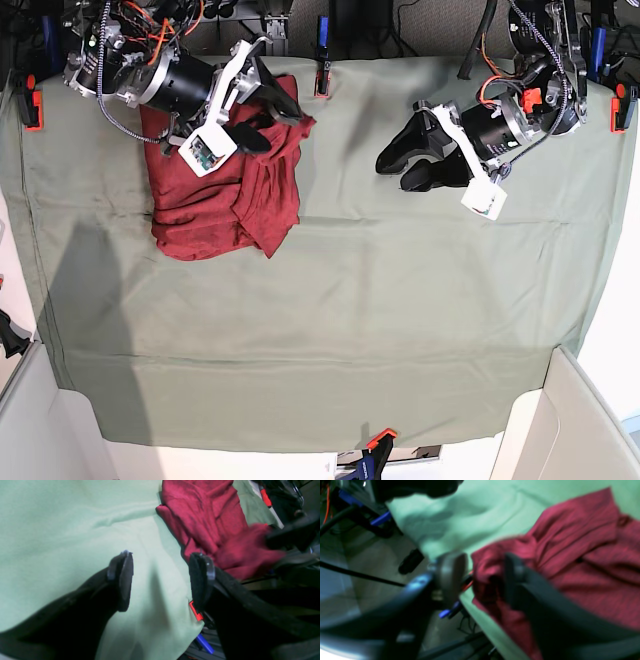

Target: Fold the T-shirt properly

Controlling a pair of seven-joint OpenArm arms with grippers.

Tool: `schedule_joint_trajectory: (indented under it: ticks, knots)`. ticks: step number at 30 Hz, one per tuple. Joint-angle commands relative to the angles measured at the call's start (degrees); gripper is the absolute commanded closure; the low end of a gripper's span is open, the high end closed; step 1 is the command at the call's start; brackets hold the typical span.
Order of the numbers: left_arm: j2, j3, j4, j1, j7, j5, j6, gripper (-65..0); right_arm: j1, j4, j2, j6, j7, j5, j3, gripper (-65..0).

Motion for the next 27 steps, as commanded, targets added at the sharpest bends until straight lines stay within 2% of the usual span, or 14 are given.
schedule_joint_trajectory:
  ticks: [1, 5, 10, 14, 20, 21, 22, 25, 26, 27]
  knots:
    - [-0.5, -0.2, 1.1, -0.5, -0.2, -2.3, -0.7, -38.6, 0.6, 1.2, -0.2, 0.0, 2.1, 0.7, -0.1, -37.3]
    - [-0.5, -0.2, 1.1, -0.5, 2.9, -5.2, -0.7, -38.6, 2.7, 1.2, -1.5, -0.5, 2.7, -2.3, 0.5, -37.3]
    - [-0.5, -0.2, 1.1, 0.0, 4.3, -6.8, -0.7, -38.6, 4.1, 1.1, -1.7, -4.3, 3.1, -8.7, 4.7, -37.3]
    - [-0.5, -0.2, 1.1, 0.3, 4.3, -7.0, -0.7, -38.6, 4.1, -0.9, -1.7, -5.5, 3.1, -8.5, 8.2, -37.3]
    - [-0.5, -0.2, 1.1, 0.3, 4.3, -7.4, -0.7, -38.6, 4.1, -6.6, -1.7, -5.4, 3.5, -6.1, 8.4, -37.0]
    - [-0.5, -0.2, 1.1, 0.3, 4.3, -7.4, -0.7, -38.6, 4.1, -6.8, -1.7, -5.4, 3.7, -6.2, 8.4, -34.4]
    - [-0.5, -0.2, 1.1, 0.3, 4.3, -7.4, -0.7, -38.6, 4.1, -6.8, -1.7, -5.4, 3.7, -6.2, 8.4, -28.1]
    - [-0.5, -0.2, 1.1, 0.3, 4.3, -7.4, -0.7, -38.6, 4.1, -6.1, -1.7, -5.4, 3.8, -6.2, 8.5, -3.0]
    - [-0.5, -0.2, 1.1, 0.3, 4.3, -7.4, -0.7, -38.6, 4.1, -5.9, -1.7, -5.4, 3.8, -6.2, 8.5, 0.0]
    - [-0.5, -0.2, 1.1, 0.3, 4.3, -7.4, -0.7, -38.6, 4.2, -5.7, -1.7, -5.4, 3.8, -6.5, 8.5, 0.0]
